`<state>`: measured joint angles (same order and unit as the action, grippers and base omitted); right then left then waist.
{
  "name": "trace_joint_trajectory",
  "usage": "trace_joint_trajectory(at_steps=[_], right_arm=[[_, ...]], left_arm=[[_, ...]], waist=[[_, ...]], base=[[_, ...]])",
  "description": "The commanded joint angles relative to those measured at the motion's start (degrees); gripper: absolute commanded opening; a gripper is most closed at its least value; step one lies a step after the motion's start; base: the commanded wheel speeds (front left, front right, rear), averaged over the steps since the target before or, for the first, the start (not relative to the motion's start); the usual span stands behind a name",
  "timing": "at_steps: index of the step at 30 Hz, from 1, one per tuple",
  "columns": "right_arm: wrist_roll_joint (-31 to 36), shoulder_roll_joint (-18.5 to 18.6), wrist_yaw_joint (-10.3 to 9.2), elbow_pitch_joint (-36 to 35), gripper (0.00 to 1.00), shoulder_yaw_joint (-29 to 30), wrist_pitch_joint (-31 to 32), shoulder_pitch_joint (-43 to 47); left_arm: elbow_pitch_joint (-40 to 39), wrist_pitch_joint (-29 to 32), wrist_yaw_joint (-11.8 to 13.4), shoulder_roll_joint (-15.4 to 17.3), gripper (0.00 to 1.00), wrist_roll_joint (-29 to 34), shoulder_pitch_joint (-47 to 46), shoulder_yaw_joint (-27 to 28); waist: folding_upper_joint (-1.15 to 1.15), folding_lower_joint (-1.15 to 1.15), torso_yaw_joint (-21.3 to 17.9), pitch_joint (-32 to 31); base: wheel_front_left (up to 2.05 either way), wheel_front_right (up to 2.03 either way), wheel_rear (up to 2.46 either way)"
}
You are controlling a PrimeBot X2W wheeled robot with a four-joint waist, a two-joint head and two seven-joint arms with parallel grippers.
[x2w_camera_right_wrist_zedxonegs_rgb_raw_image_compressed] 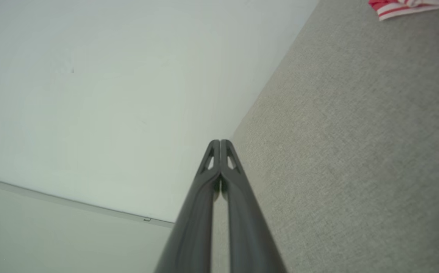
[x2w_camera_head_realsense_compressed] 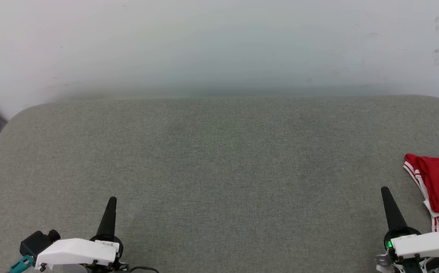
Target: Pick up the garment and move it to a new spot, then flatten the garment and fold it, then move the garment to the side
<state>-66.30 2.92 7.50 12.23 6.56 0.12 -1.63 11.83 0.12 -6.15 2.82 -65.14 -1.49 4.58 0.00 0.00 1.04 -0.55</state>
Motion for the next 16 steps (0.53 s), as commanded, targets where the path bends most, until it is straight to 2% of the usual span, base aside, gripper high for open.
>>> trace_joint_trajectory(at_steps=[1, 16], right_arm=[[-1.69, -0.02, -0.01, -0.2, 0.0, -0.02, 0.43, -1.45], [-9.78, -0.03, 0.0, 0.46, 0.0, -0.02, 2.45, -2.58]], left_arm=[[-0.15, 0.43, -0.42, 0.09, 0.0, -1.6, -1.33, 0.36], [0.65, 2.47, -0.78, 0.09, 0.0, -10.14, -2.66, 0.88]], waist=[[0.0, 0.0, -0.03, 0.02], [0.0, 0.0, -0.31, 0.22]], base=[[0.0, 0.0, 0.0], [0.0, 0.0, 0.0]])
